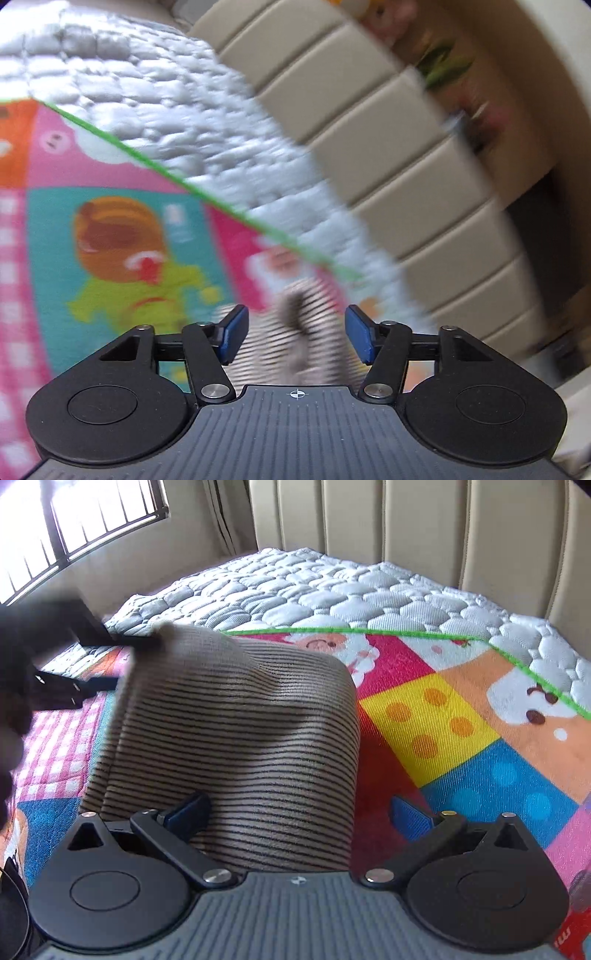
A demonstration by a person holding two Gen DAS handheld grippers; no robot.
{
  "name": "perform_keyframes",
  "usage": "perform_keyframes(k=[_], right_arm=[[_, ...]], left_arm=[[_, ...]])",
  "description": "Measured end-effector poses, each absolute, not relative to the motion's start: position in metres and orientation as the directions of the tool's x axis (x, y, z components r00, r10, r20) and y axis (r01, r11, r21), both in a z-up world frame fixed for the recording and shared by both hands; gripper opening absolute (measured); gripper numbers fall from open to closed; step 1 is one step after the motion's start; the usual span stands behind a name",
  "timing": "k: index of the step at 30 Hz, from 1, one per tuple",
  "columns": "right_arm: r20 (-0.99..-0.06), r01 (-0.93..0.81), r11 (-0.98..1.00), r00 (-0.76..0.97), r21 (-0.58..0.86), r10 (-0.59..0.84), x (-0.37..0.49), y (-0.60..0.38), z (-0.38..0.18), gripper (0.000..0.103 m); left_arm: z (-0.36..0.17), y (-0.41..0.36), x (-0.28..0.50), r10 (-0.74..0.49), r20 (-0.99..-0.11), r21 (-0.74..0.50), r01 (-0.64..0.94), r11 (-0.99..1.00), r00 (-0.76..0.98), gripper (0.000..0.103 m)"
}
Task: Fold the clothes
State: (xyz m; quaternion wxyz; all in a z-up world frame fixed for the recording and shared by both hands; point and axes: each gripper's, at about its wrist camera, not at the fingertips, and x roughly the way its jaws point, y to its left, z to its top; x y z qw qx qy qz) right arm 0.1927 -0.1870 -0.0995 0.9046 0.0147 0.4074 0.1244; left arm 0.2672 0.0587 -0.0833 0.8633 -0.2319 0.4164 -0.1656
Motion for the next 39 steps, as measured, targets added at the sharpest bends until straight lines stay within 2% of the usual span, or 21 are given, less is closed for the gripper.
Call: perform_keyframes(k=[1, 3, 5, 8, 10, 11, 12, 13, 15, 18, 22, 27, 30, 32, 34, 35, 36, 39], right_arm=[[-0.713, -0.218, 0.968, 0.658, 0.126, 0.241, 0.192, -0.188, -0.095, 0.103], [-0.674, -0.221, 0.965, 0.693, 0.138, 0.255, 0.192, -0.191, -0.087, 0.103], [-0.648, -0.203, 0.957, 0.704, 0.207, 0.29, 0.201, -0.199, -0.083, 0.103], [-0.663, -0.132, 0.936, 0.674, 0.326, 0.326, 0.221, -0.214, -0.091, 0.103], [-0.672, -0.101, 0.906, 0.637, 0.412, 0.377, 0.229, -0.221, -0.102, 0.095], [-0.672, -0.09, 0.885, 0.616, 0.458, 0.41, 0.232, -0.224, -0.107, 0.082], [-0.659, -0.091, 0.863, 0.607, 0.496, 0.443, 0.231, -0.225, -0.108, 0.076], [-0.639, -0.112, 0.853, 0.615, 0.509, 0.462, 0.229, -0.223, -0.102, 0.076], [-0.625, -0.177, 0.871, 0.632, 0.459, 0.458, 0.225, -0.214, -0.089, 0.076], [-0.668, -0.187, 0.916, 0.634, 0.356, 0.389, 0.224, -0.205, -0.089, 0.075], [-0.725, -0.164, 0.94, 0.602, 0.297, 0.335, 0.219, -0.207, -0.1, 0.079], [-0.744, -0.278, 0.934, 0.571, 0.223, 0.347, 0.212, -0.206, -0.083, 0.083], [-0.766, -0.314, 0.92, 0.524, 0.234, 0.374, 0.204, -0.216, -0.084, 0.087], [-0.778, -0.311, 0.906, 0.475, 0.289, 0.411, 0.199, -0.224, -0.092, 0.088], [-0.778, -0.304, 0.883, 0.427, 0.357, 0.461, 0.195, -0.229, -0.104, 0.088], [-0.774, -0.31, 0.874, 0.413, 0.375, 0.479, 0.194, -0.227, -0.109, 0.084], [-0.772, -0.318, 0.87, 0.411, 0.378, 0.485, 0.195, -0.224, -0.111, 0.071], [-0.764, -0.342, 0.877, 0.445, 0.338, 0.468, 0.208, -0.214, -0.11, 0.071]], left_arm=[[-0.09, 0.053, 0.268, -0.418, -0.69, -0.46, 0.088, 0.883, 0.59, 0.062], [-0.097, 0.048, 0.268, -0.36, -0.721, -0.382, 0.095, 0.919, 0.591, 0.062], [-0.097, 0.047, 0.267, -0.349, -0.722, -0.362, 0.103, 0.926, 0.597, 0.062], [-0.097, 0.047, 0.265, -0.335, -0.725, -0.34, 0.111, 0.934, 0.602, 0.064], [-0.097, 0.046, 0.264, -0.329, -0.727, -0.33, 0.114, 0.937, 0.603, 0.065], [-0.097, 0.046, 0.264, -0.33, -0.727, -0.33, 0.115, 0.937, 0.603, 0.065], [-0.097, 0.045, 0.265, -0.329, -0.727, -0.329, 0.115, 0.937, 0.602, 0.065], [-0.097, 0.044, 0.266, -0.321, -0.73, -0.319, 0.114, 0.941, 0.603, 0.064], [-0.099, 0.042, 0.267, -0.294, -0.739, -0.287, 0.112, 0.951, 0.606, 0.064], [-0.1, 0.044, 0.268, -0.296, -0.741, -0.29, 0.111, 0.951, 0.603, 0.069], [-0.087, 0.056, 0.253, -0.372, -0.735, -0.408, 0.069, 0.91, 0.567, 0.079], [-0.09, 0.043, 0.233, -0.58, -0.717, -0.596, 0.09, 0.798, 0.386, 0.083], [-0.093, 0.02, 0.221, -0.554, -0.77, -0.531, 0.165, 0.831, 0.317, 0.083], [-0.1, 0.008, 0.215, -0.488, -0.822, -0.443, 0.21, 0.872, 0.293, 0.078], [-0.109, 0.006, 0.213, -0.476, -0.831, -0.427, 0.219, 0.877, 0.286, 0.075], [-0.112, 0.005, 0.214, -0.48, -0.828, -0.428, 0.225, 0.875, 0.289, 0.072], [-0.112, 0.004, 0.215, -0.486, -0.823, -0.43, 0.238, 0.871, 0.293, 0.066], [-0.113, -0.006, 0.223, -0.477, -0.815, -0.391, 0.297, 0.871, 0.328, 0.065]])
